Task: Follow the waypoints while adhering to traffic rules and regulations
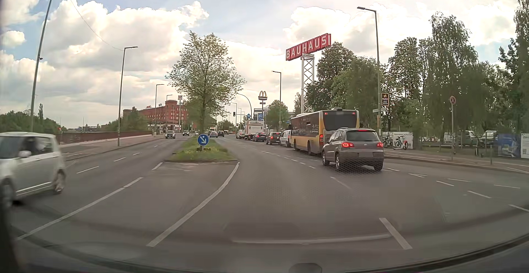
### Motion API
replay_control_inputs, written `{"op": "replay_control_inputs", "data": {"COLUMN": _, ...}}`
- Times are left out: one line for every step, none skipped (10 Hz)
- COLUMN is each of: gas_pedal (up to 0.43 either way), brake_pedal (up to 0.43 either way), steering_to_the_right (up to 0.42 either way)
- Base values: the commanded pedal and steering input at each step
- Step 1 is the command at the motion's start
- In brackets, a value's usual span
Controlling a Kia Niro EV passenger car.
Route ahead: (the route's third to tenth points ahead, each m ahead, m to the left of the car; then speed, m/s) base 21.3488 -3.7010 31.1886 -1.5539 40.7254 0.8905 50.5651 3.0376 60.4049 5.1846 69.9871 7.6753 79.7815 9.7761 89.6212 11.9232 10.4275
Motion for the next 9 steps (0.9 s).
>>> {"op": "replay_control_inputs", "data": {"gas_pedal": 0.209, "brake_pedal": 0.018, "steering_to_the_right": 0.000}}
{"op": "replay_control_inputs", "data": {"gas_pedal": 0.209, "brake_pedal": 0.018, "steering_to_the_right": -0.002}}
{"op": "replay_control_inputs", "data": {"gas_pedal": 0.228, "brake_pedal": 0.018, "steering_to_the_right": -0.009}}
{"op": "replay_control_inputs", "data": {"gas_pedal": 0.240, "brake_pedal": 0.018, "steering_to_the_right": -0.014}}
{"op": "replay_control_inputs", "data": {"gas_pedal": 0.311, "brake_pedal": 0.018, "steering_to_the_right": -0.018}}
{"op": "replay_control_inputs", "data": {"gas_pedal": 0.311, "brake_pedal": 0.018, "steering_to_the_right": -0.023}}
{"op": "replay_control_inputs", "data": {"gas_pedal": 0.350, "brake_pedal": 0.018, "steering_to_the_right": -0.031}}
{"op": "replay_control_inputs", "data": {"gas_pedal": 0.390, "brake_pedal": 0.018, "steering_to_the_right": -0.039}}
{"op": "replay_control_inputs", "data": {"gas_pedal": 0.390, "brake_pedal": 0.018, "steering_to_the_right": -0.043}}
